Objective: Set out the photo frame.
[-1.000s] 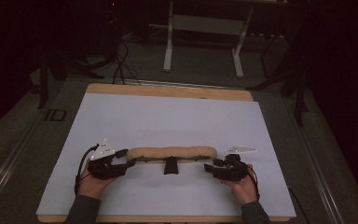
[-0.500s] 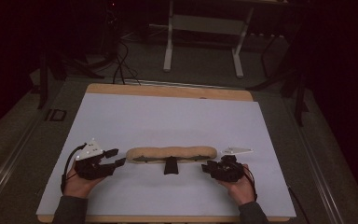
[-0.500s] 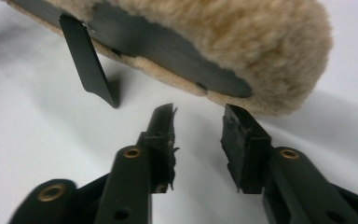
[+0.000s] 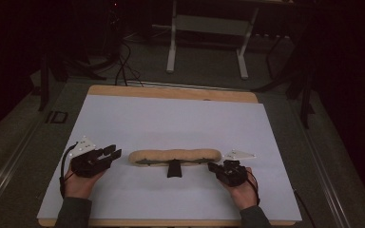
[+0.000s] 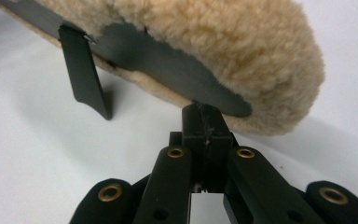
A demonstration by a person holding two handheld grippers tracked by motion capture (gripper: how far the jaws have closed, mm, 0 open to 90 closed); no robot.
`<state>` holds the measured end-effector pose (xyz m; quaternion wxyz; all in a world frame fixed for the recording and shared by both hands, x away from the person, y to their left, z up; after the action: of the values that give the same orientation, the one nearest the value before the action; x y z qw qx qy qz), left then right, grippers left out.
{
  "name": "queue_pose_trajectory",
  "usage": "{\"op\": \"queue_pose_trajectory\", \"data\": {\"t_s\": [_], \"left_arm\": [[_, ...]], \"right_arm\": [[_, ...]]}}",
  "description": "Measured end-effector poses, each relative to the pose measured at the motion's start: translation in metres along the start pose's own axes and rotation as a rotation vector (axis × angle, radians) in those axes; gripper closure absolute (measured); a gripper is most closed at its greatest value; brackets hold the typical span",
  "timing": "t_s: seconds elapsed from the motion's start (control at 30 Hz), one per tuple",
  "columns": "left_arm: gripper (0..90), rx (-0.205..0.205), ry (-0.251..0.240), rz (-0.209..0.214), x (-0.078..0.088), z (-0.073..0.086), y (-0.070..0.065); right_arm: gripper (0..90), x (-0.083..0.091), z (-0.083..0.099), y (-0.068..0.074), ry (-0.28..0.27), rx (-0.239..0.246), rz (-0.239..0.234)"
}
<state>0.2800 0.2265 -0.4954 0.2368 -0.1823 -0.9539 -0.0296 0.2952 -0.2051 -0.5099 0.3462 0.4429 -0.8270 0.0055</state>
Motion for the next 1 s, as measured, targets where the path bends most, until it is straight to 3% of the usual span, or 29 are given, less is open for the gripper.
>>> {"op": "queue_pose_trajectory", "data": {"t_s": [0.23,0.8,1.0], "left_arm": [[80.4,0.015,0.0,-0.02,-0.008,0.0,-0.008],[79.5,-0.056,0.04,0.002,-0.015,0.003,-0.022],[80.0,-0.059,0.043,-0.002,-0.015,0.004,-0.024]], "right_arm": [[90.0,-0.002,0.0,0.001,-0.006,-0.005,0.022],[90.0,-0.01,-0.002,0.004,-0.027,-0.018,0.036],[90.0,-0.015,-0.004,0.006,-0.023,-0.01,0.044]]}}
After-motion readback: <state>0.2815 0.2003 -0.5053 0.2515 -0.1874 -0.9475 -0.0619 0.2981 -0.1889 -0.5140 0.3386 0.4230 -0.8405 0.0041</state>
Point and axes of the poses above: each handheld gripper's, and its own axes: x roughly backward along the jaws, z roughly out of its underside, y roughly to its left, the point moved 1 cm from there along -x, roughly forward along the jaws, and after that the axes turned 14 degrees about -z, right-handed, at the moved point
